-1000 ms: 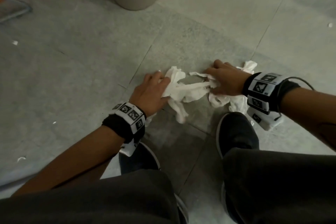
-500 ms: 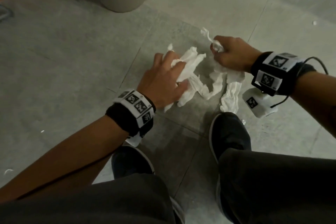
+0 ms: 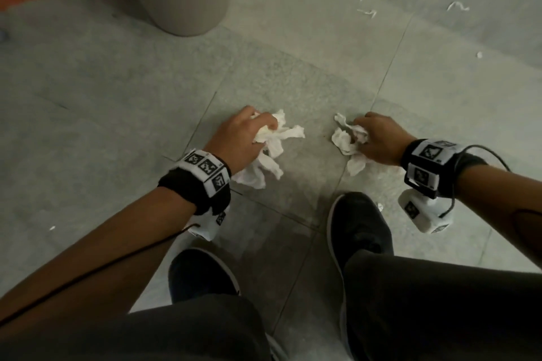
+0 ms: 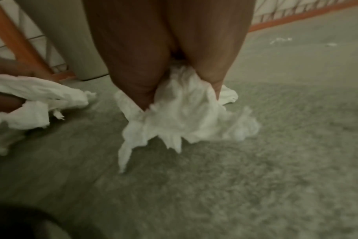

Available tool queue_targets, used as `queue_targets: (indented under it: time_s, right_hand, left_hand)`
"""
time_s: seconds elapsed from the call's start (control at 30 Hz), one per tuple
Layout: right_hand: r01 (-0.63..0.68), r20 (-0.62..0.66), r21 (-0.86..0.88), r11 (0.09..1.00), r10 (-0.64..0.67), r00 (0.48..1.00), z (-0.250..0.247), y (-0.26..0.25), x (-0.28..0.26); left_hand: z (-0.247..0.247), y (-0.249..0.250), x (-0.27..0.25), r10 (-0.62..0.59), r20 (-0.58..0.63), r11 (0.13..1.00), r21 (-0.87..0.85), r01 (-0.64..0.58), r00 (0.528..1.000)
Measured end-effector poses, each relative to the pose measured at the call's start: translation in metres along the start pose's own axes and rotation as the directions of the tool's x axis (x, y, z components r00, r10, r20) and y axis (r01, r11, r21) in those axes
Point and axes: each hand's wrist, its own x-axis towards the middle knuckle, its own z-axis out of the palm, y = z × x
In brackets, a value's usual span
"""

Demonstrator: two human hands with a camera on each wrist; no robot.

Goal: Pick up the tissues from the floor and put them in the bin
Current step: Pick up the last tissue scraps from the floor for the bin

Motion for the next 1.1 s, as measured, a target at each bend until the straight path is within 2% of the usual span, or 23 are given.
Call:
queue_targets:
  time_s: [0.13, 0.23, 0.33, 0.4, 0.47, 0.53, 0.57, 0.63, 0.73, 0.8, 0.87, 0.93, 1.0, 1.03, 1.1]
  right_hand:
    - [0.027, -0.134, 0.172, 0.985, -0.004, 0.991, -0.025, -0.022, 0.016]
    - [0.145, -0.183, 0.378, 0.915, -0.079, 0.980, -0.054, -0.059, 0.030]
    - [0.324, -0.258, 0.495, 0.806, -0.220, 0.941, -0.094, -0.113, 0.037]
    - [0.435, -0.332, 0.531, 0.727, -0.294, 0.896, -0.124, -0.154, 0.042]
    - [0.523, -0.393, 0.593, 0.612, -0.347, 0.851, -0.146, -0.186, 0.044]
    - [0.595, -0.439, 0.673, 0.439, -0.409, 0.800, -0.174, -0.221, 0.047]
    - [0.600, -0.450, 0.714, 0.360, -0.420, 0.788, -0.190, -0.237, 0.052]
    - [0.571, -0.439, 0.773, 0.277, -0.417, 0.796, -0.223, -0.265, 0.061]
    - [0.489, -0.356, 0.853, 0.181, -0.483, 0.800, -0.261, -0.291, 0.070]
    - [0.437, -0.338, 0.887, 0.151, -0.432, 0.836, -0.281, -0.301, 0.075]
    - [0.487, -0.419, 0.856, 0.174, -0.320, 0.850, -0.297, -0.312, 0.086]
    - [0.526, -0.463, 0.798, 0.295, -0.258, 0.848, -0.308, -0.323, 0.099]
    - [0.517, -0.472, 0.752, 0.408, -0.215, 0.855, -0.312, -0.330, 0.116]
    - [0.490, -0.438, 0.703, 0.516, -0.230, 0.869, -0.312, -0.332, 0.124]
    - [0.430, -0.354, 0.376, 0.821, -0.302, 0.885, -0.304, -0.333, 0.137]
  left_hand:
    - [-0.033, -0.010, 0.003, -0.132, -0.198, 0.987, -0.120, 0.110, 0.971]
    - [-0.069, -0.009, 0.007, -0.186, -0.372, 0.973, -0.200, 0.117, 0.909]
    - [-0.114, 0.009, 0.011, -0.213, -0.505, 0.949, -0.311, 0.054, 0.836]
    - [-0.151, 0.025, 0.016, -0.206, -0.549, 0.924, -0.382, -0.024, 0.810]
    - [-0.175, 0.043, 0.022, -0.178, -0.532, 0.896, -0.436, -0.087, 0.828]
    - [-0.203, 0.054, 0.031, -0.102, -0.557, 0.908, -0.390, -0.152, 0.824]
    - [-0.216, 0.055, 0.036, -0.063, -0.583, 0.926, -0.337, -0.171, 0.810]
    - [-0.242, 0.054, 0.051, -0.026, -0.631, 0.957, -0.241, -0.164, 0.775]
    - [-0.281, 0.050, 0.070, 0.008, -0.698, 0.976, -0.150, -0.158, 0.716]
    - [-0.302, 0.046, 0.083, 0.066, -0.736, 0.977, -0.091, -0.195, 0.674]
    - [-0.320, 0.042, 0.095, 0.116, -0.754, 0.978, -0.026, -0.206, 0.647]
    - [-0.334, 0.037, 0.104, 0.108, -0.749, 0.987, 0.001, -0.162, 0.654]
    - [-0.342, 0.027, 0.112, 0.029, -0.731, 0.999, 0.008, -0.035, 0.682]
    - [-0.343, 0.019, 0.115, -0.032, -0.710, 0.998, 0.019, 0.065, 0.703]
    - [-0.342, -0.001, 0.120, -0.136, -0.631, 0.962, 0.099, 0.254, 0.764]
